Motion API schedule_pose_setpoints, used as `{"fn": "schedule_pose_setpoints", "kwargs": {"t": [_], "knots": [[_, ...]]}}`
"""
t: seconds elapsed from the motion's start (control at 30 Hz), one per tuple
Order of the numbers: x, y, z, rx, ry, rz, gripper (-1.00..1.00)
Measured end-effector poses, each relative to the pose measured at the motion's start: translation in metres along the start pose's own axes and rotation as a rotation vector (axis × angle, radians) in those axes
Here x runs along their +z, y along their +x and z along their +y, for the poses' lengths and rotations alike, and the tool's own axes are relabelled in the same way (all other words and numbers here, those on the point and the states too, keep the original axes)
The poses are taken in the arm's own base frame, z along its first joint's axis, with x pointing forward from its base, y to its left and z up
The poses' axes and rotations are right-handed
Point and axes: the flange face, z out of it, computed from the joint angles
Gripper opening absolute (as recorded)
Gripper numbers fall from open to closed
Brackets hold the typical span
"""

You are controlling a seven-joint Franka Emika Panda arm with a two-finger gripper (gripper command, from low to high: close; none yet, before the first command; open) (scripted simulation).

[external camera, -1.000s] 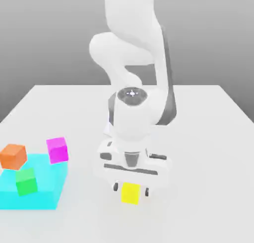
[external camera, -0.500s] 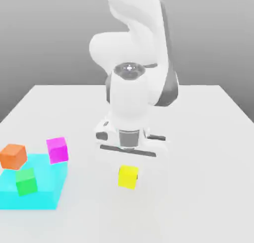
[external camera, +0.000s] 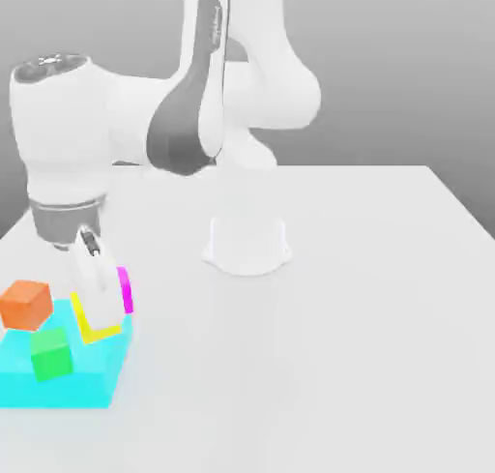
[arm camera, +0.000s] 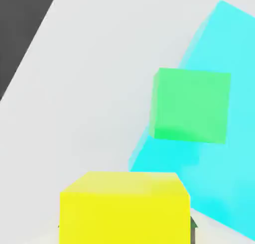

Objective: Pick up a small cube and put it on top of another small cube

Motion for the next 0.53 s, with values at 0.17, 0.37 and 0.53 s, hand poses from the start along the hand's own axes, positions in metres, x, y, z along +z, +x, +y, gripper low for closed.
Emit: {"fn": "schedule_pose_setpoints", "kwargs": {"t": [0.17,0.37,0.53], "knots": [[0.023,0.029,-0.01,0.124,0.0,0.001,-1.0],[0.045,0.026,-0.009,0.119,0.0,0.001,1.0],[0.02,0.027,-0.01,0.121,-0.001,0.002,1.0]]}}
